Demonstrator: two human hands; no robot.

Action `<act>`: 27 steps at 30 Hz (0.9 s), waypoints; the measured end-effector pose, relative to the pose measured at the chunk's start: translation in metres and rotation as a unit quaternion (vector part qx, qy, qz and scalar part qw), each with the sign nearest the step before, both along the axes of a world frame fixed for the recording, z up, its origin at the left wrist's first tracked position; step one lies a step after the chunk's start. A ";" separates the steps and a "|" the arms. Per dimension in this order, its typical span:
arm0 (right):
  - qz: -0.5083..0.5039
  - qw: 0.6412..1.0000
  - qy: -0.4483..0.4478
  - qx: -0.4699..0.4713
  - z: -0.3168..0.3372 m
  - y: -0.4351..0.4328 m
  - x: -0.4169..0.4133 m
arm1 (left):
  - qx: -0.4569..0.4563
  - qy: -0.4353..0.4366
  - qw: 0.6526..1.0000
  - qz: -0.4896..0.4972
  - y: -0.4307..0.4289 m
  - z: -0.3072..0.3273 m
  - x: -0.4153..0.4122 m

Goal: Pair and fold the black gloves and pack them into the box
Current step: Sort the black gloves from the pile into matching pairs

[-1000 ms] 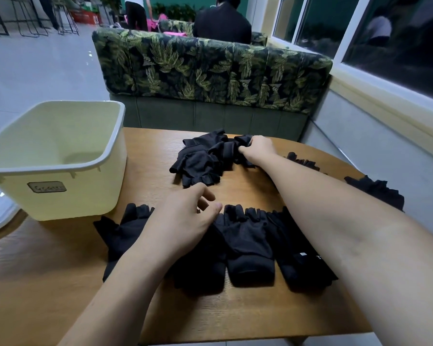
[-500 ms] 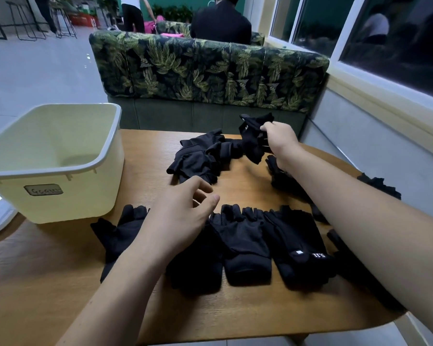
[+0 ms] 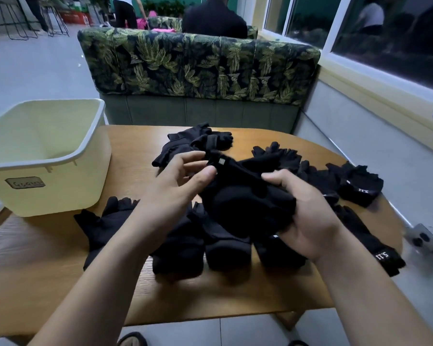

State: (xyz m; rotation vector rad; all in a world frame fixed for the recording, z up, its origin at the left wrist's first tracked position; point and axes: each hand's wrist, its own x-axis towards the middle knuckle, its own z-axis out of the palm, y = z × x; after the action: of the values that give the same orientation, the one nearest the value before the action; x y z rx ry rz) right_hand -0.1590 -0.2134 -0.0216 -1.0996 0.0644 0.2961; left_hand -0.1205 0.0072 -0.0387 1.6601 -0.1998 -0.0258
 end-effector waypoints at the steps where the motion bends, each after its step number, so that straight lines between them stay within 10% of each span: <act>1: 0.002 1.000 0.004 -0.003 -0.005 -0.001 -0.004 | -0.009 0.007 1.000 -0.021 -0.003 0.001 -0.003; 27: -0.043 0.903 -0.234 -0.359 -0.012 -0.027 -0.012 | 0.006 0.056 0.989 -0.137 -0.010 0.016 -0.019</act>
State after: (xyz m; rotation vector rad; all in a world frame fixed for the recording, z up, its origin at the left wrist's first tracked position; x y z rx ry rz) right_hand -0.1712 -0.2400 -0.0333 -1.8726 -0.2266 -0.0984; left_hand -0.1398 -0.0024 -0.0227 1.6280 -0.3417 -0.3287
